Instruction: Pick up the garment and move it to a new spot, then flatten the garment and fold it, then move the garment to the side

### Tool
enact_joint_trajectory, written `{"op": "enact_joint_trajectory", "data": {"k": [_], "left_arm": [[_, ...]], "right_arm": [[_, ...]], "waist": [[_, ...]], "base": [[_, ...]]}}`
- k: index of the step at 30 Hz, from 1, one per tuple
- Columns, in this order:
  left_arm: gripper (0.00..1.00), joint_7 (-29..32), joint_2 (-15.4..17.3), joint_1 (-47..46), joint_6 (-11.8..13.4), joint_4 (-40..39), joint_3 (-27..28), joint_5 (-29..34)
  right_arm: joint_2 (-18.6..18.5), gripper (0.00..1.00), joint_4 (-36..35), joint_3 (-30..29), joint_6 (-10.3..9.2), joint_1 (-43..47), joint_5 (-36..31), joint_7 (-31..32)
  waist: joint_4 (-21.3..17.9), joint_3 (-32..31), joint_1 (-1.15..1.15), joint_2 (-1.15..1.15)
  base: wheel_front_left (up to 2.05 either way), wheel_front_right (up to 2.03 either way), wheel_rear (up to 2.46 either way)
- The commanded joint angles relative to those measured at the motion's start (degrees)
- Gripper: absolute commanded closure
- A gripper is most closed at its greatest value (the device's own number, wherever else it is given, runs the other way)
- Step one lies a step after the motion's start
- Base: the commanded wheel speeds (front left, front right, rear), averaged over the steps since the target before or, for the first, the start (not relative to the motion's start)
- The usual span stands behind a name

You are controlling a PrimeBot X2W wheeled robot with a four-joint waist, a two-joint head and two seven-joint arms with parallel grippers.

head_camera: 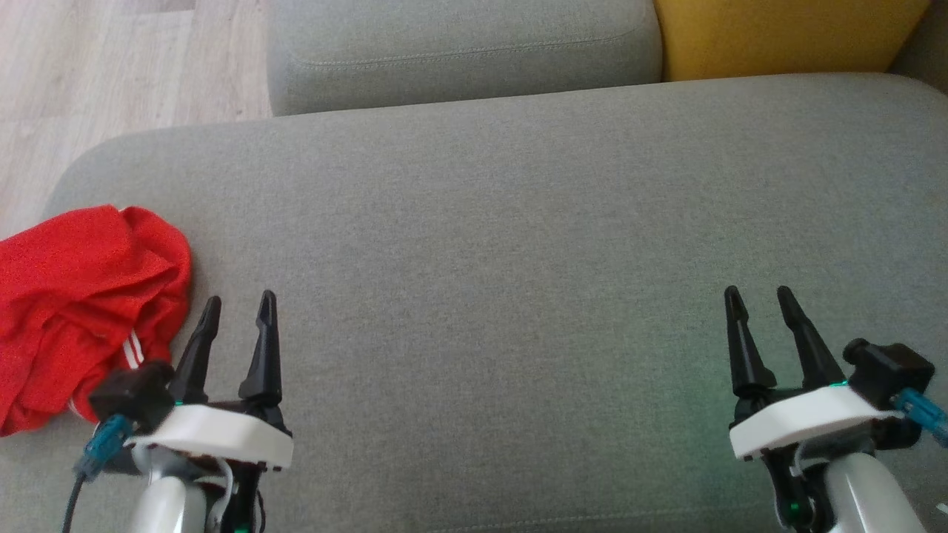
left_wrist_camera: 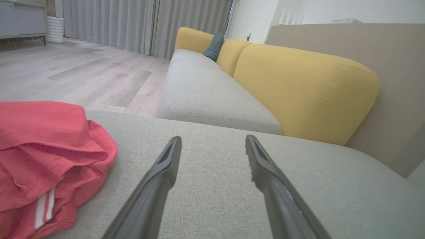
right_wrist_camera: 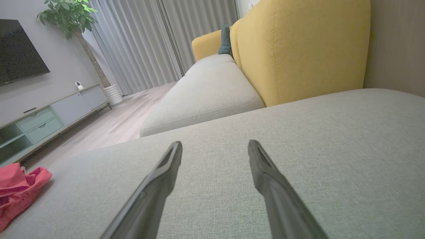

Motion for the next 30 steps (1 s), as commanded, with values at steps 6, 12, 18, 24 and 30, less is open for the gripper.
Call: {"op": "enact_joint_trajectory", "data": {"k": [6, 12, 18, 24, 30], "left_arm": [[0.0, -1.8, 0.8, -1.7, 0.4, -1.1, 1.6, 5.3], [0.0, -2.8, 0.7, -1.5, 0.5, 0.1, 2.1, 8.0], [0.0, -3.8, 0.6, -1.4, 0.5, 1.7, 2.5, 9.5], [0.0, -3.8, 0.5, -1.5, 0.7, 3.2, 2.9, 8.1], [0.0, -3.8, 0.5, -1.6, 0.8, 3.7, 3.1, 7.6]], "right_arm": [[-0.6, 0.0, -0.6, 2.0, -0.05, -3.4, -5.3, -1.8], [-0.4, 0.0, -0.2, 2.5, -0.05, -3.8, -8.9, -2.8], [-0.2, 0.0, 0.0, 2.5, -0.05, -4.0, -11.1, -3.7], [0.2, 0.0, 0.6, 1.9, -0.05, -4.1, -9.6, -3.6], [0.5, 0.0, 1.1, 1.4, -0.05, -4.1, -8.8, -3.5]], "waist": [[0.1, -0.1, 0.0, 0.0], [0.1, 0.0, 0.0, 0.0], [0.2, -0.1, 0.0, 0.0], [0.3, -0.1, 0.0, 0.0], [0.3, 0.0, 0.0, 0.0]], "base": [[0.0, 0.0, 0.0], [0.0, 0.0, 0.0], [0.0, 0.0, 0.0], [0.0, 0.0, 0.0], [0.0, 0.0, 0.0]]}}
